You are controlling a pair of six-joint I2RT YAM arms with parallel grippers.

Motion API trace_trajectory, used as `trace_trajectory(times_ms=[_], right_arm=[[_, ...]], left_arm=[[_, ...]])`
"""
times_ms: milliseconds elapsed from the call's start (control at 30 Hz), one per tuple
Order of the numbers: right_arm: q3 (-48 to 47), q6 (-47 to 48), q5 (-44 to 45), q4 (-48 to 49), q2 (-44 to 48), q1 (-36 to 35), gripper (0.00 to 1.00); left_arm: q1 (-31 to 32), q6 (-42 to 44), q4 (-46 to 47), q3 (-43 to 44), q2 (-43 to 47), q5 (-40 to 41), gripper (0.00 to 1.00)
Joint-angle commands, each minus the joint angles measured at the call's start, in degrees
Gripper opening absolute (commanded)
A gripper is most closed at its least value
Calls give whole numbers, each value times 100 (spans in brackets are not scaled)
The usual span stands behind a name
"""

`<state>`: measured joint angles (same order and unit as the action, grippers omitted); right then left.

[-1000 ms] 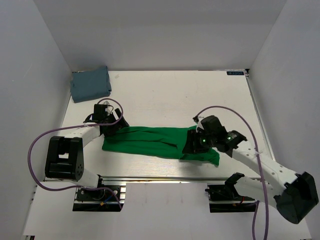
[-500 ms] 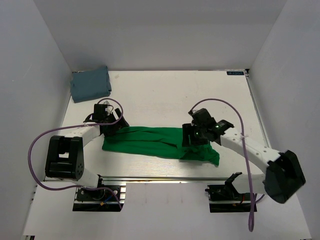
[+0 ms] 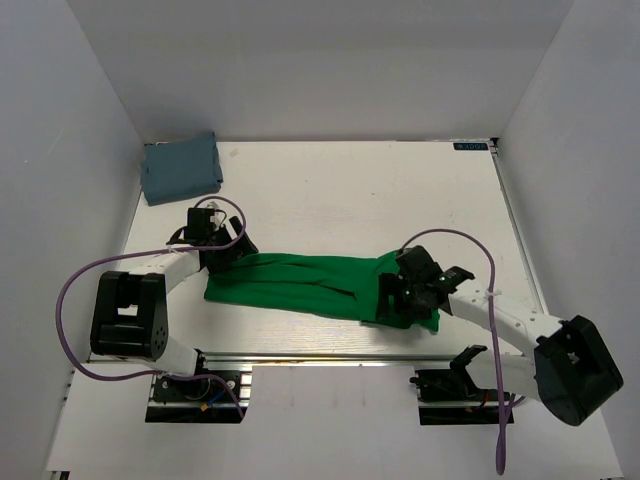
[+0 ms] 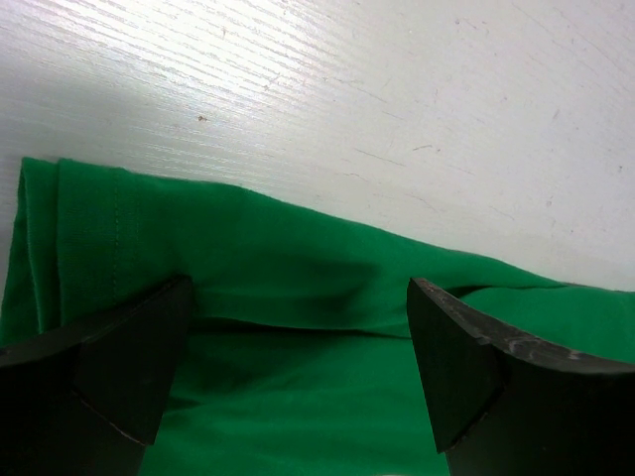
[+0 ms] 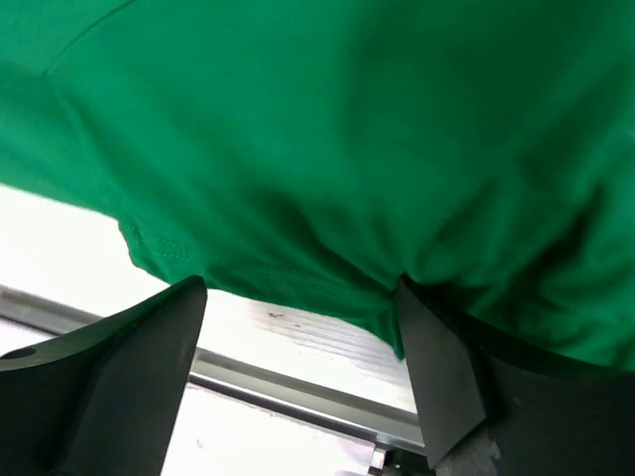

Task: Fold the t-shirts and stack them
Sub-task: Fold the other side of the tshirt into a rectangle, then rotate the tshirt 90 degrees

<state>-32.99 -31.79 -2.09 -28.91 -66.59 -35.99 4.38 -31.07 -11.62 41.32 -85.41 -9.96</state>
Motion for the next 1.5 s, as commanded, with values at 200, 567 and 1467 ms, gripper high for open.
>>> trace_trajectory(times_ms=[200, 567, 1467], right_arm=[[180, -390, 1079, -511, 621, 268, 89], [-1411, 498, 885, -766, 648, 277, 90], [-1075, -680, 903, 937, -2155, 926, 90]], left_arm=[[-69, 92, -684, -221, -117, 389, 100], [-8, 198, -1000, 122, 709, 336, 100], [45, -145, -438, -2048, 1570, -663, 100]])
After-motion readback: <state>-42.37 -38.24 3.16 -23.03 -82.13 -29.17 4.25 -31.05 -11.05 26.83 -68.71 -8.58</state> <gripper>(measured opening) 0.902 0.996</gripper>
